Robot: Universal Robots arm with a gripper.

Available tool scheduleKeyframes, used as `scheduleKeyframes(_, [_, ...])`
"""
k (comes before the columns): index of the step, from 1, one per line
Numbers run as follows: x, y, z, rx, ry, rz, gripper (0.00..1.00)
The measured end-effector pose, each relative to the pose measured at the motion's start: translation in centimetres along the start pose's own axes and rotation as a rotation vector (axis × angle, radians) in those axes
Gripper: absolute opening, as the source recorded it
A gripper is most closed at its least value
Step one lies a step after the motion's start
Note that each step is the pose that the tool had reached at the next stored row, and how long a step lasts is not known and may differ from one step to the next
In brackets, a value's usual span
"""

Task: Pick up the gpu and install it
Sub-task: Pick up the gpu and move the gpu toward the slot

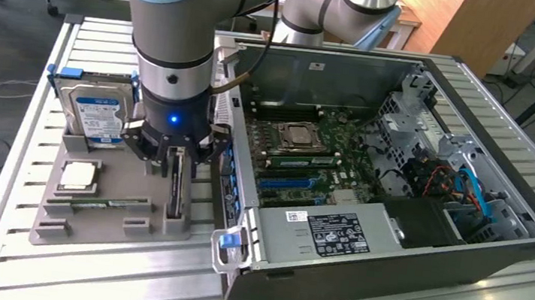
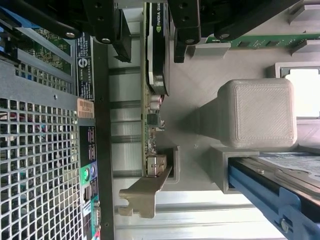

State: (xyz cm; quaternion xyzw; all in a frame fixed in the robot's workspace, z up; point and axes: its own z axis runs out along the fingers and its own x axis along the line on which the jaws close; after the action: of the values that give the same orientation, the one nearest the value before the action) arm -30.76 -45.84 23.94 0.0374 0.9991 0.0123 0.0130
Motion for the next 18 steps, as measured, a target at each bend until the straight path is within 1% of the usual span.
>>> scheduleKeyframes(12, [0.27,0.05,0.21,0.0003,0.0,0.0,0.47])
scheduleKeyframes(18, [0.41,0.14,0.54,0.0,-0.0003,0.0,0.47])
